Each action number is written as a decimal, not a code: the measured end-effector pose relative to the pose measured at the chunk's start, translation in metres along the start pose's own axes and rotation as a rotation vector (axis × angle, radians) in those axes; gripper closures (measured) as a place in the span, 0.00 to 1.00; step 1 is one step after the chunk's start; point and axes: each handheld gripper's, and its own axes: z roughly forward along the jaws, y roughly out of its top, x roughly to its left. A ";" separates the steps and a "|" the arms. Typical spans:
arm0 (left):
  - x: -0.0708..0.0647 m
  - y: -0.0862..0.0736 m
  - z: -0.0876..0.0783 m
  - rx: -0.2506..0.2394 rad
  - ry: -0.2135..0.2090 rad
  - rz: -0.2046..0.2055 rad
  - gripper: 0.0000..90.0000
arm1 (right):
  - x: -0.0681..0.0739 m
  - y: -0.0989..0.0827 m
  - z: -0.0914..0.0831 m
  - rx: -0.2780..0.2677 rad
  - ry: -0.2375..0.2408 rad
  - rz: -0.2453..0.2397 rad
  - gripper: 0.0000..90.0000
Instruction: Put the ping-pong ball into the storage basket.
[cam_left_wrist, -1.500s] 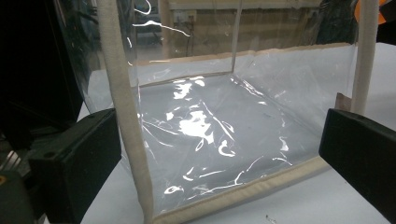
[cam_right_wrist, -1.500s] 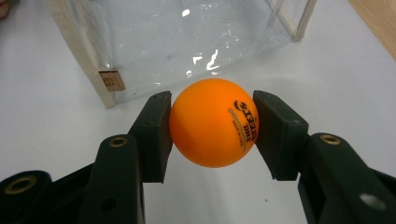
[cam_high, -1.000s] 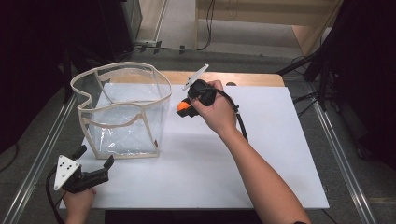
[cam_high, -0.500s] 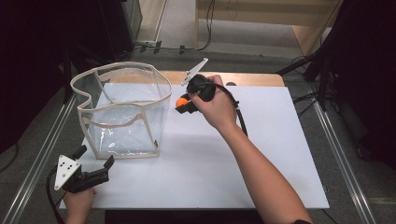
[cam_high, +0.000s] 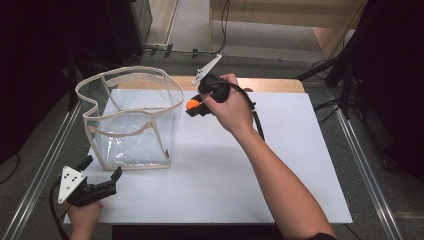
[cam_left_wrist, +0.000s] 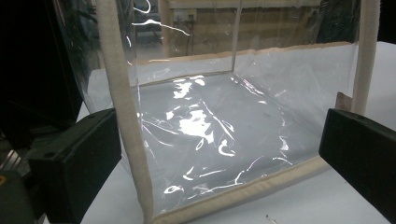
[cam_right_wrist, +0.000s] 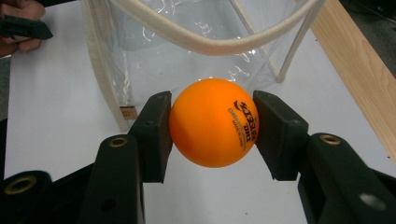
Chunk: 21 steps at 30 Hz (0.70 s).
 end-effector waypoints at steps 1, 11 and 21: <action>0.000 0.000 0.000 0.000 0.000 0.000 0.00 | 0.000 0.001 -0.001 -0.002 0.001 -0.002 0.53; 0.000 0.000 0.000 0.000 0.000 0.000 0.00 | 0.000 0.009 -0.008 -0.009 0.003 -0.005 0.53; 0.000 0.000 0.000 0.000 -0.001 -0.002 0.00 | -0.002 0.017 -0.015 -0.009 0.001 -0.011 0.53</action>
